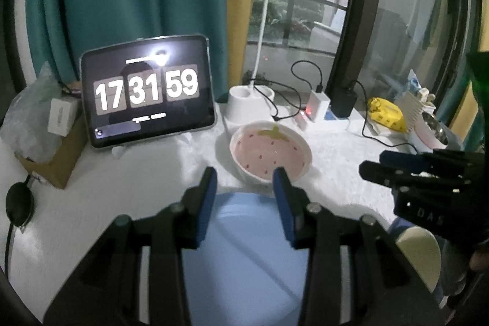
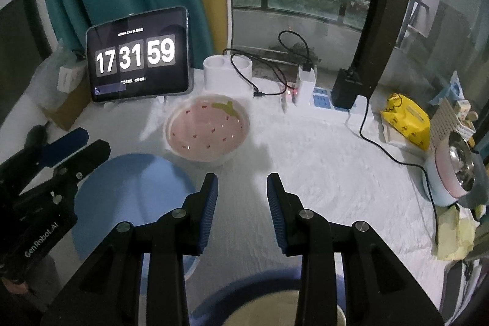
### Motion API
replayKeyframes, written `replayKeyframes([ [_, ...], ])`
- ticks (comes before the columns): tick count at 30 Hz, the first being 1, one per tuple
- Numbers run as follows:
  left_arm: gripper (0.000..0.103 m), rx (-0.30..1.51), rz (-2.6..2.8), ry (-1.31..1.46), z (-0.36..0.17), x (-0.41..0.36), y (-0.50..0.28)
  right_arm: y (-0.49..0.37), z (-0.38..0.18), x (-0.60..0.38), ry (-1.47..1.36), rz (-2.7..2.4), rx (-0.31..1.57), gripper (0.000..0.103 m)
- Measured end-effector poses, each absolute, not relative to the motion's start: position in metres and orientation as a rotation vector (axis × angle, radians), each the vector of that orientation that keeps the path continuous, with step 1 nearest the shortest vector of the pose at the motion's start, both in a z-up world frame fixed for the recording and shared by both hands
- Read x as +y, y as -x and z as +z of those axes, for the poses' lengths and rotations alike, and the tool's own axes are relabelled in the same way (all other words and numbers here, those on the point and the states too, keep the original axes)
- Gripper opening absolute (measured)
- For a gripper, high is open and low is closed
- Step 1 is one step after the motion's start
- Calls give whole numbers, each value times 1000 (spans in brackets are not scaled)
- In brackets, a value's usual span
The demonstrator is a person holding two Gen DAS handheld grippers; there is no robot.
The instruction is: Organize plates and bowls
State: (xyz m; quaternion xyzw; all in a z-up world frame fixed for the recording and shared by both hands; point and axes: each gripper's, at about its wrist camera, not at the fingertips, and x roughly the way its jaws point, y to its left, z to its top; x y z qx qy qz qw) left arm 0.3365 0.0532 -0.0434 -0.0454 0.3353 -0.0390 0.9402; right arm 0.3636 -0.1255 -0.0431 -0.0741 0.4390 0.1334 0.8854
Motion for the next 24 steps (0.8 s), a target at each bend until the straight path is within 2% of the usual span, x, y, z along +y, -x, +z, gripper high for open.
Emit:
replayKeyframes([
  [24, 40, 867, -69, 165, -95, 52, -435, -457, -110, -113, -16, 267, 1096, 35],
])
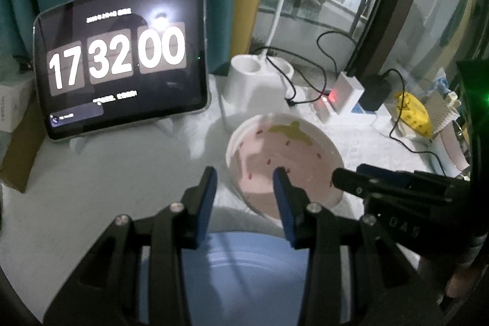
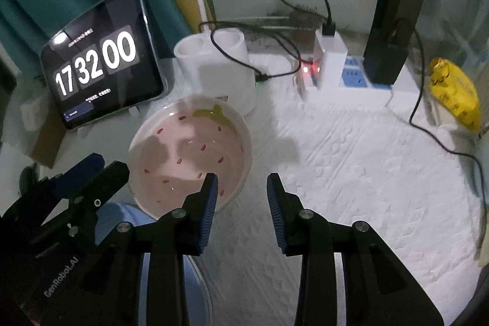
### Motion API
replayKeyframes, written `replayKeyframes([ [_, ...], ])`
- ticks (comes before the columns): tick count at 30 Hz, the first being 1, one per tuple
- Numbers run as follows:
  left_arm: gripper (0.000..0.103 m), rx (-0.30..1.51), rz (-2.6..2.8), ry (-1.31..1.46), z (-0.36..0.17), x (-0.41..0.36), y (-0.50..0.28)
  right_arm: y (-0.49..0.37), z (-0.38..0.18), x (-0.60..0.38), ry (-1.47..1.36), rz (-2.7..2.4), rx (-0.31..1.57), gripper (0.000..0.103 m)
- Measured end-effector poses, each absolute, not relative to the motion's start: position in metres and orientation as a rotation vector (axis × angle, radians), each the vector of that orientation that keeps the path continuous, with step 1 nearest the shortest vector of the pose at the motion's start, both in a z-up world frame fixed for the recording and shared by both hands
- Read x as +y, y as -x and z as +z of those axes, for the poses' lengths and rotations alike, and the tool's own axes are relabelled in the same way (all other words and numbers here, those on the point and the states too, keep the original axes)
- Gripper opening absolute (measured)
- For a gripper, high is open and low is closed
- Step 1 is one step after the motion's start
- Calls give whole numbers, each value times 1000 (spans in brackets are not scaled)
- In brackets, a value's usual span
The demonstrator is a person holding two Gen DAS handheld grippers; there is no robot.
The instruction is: Organize plates and bowls
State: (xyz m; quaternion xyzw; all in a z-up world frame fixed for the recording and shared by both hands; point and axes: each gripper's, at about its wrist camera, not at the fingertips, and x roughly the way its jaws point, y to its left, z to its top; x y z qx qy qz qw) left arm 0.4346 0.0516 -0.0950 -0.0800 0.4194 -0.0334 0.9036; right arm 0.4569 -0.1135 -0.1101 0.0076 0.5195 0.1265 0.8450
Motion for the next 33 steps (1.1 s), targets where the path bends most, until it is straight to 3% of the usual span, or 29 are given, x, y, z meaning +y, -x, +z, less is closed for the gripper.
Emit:
replayKeyframes([
  [15, 40, 961, -62, 203, -125, 52, -458, -477, -139, -113, -111, 305, 1224, 33],
  [20, 40, 999, -94, 202, -135, 50, -462, -476, -141, -107, -84, 317, 1233, 21],
  [33, 25, 940, -120, 188, -131, 47, -457, -468, -131, -113, -72, 311, 1168, 11],
])
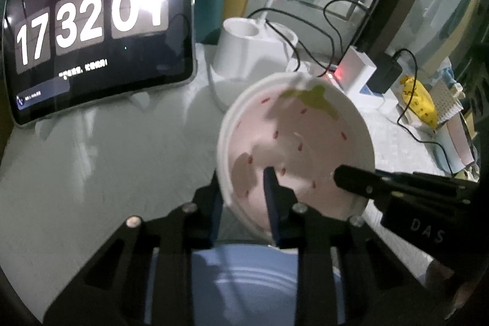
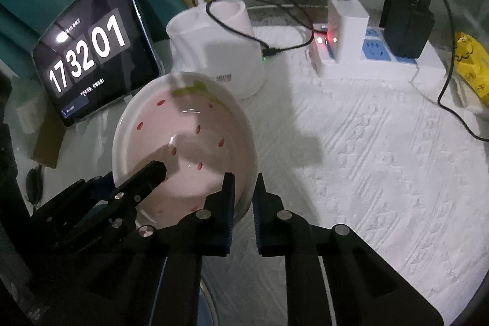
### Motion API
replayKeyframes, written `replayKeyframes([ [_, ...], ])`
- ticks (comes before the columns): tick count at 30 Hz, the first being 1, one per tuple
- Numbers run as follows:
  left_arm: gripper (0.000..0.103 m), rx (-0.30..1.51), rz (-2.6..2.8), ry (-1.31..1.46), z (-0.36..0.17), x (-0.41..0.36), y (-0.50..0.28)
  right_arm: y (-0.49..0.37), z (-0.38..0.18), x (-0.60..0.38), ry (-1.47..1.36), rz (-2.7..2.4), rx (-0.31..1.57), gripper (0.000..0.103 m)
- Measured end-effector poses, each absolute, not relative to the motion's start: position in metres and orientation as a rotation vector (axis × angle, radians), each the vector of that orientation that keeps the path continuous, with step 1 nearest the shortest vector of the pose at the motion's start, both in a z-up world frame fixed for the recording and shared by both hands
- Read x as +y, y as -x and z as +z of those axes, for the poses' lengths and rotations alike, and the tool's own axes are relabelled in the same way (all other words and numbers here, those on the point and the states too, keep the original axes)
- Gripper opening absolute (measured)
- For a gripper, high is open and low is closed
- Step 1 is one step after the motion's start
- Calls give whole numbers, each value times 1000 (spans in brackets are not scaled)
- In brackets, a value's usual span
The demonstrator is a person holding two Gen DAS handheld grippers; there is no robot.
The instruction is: Organize plates and bowls
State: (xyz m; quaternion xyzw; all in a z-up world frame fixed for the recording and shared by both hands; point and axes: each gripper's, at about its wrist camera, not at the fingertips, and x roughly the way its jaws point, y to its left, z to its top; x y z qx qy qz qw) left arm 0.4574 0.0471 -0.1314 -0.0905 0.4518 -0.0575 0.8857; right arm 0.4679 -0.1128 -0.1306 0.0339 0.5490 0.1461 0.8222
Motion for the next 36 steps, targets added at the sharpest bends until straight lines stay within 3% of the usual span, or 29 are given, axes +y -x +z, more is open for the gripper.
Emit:
replayKeyframes([
  [36, 24, 743, -109, 126, -44, 25, -374, -396, -46, -139, -107, 346, 982, 11],
])
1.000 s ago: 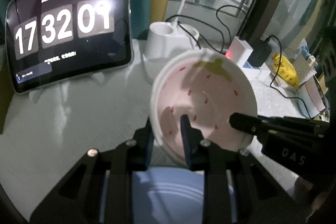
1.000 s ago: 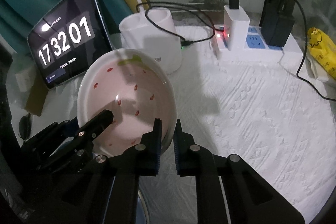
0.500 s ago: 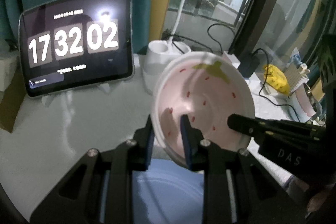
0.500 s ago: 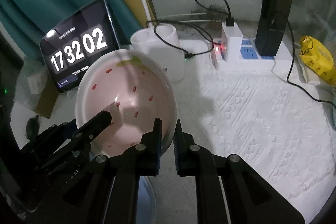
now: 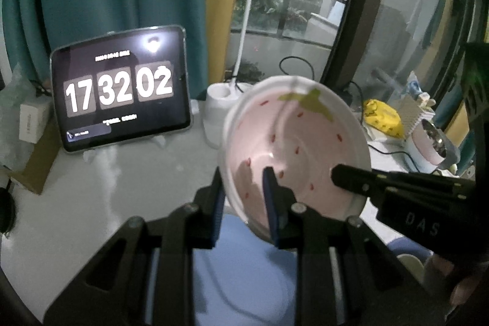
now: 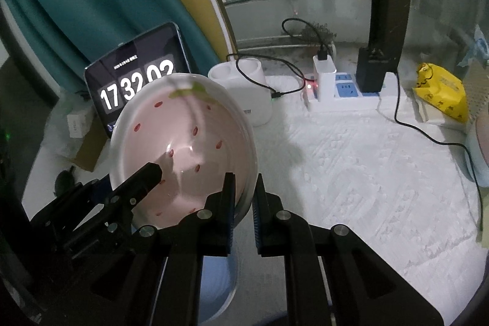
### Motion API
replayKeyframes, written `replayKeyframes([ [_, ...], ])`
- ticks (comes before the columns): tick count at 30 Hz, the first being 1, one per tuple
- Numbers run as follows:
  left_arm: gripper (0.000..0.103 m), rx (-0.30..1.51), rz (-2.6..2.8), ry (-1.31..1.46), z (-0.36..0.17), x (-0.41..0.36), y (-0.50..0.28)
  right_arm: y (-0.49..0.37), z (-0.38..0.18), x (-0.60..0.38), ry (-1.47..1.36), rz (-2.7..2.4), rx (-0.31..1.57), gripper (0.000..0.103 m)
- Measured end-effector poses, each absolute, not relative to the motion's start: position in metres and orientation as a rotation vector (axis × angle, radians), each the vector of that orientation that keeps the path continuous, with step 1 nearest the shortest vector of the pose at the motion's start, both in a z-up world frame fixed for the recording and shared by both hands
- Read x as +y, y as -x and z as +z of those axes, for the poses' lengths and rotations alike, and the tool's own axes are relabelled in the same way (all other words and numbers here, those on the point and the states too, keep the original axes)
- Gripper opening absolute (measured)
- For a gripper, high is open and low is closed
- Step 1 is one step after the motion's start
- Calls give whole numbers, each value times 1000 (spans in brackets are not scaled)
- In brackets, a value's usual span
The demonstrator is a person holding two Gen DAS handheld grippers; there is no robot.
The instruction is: Organize plates and bowls
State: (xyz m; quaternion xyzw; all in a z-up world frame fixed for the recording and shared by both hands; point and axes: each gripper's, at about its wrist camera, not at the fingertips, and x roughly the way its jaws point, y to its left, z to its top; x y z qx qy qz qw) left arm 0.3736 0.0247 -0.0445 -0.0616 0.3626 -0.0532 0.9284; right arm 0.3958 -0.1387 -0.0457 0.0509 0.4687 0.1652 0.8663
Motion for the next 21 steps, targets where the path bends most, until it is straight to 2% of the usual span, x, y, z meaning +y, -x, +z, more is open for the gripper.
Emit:
replayKeyframes([
  [21, 24, 700, -156, 95, -15, -18, -316, -338, -18, -184, -138, 330, 924, 11],
])
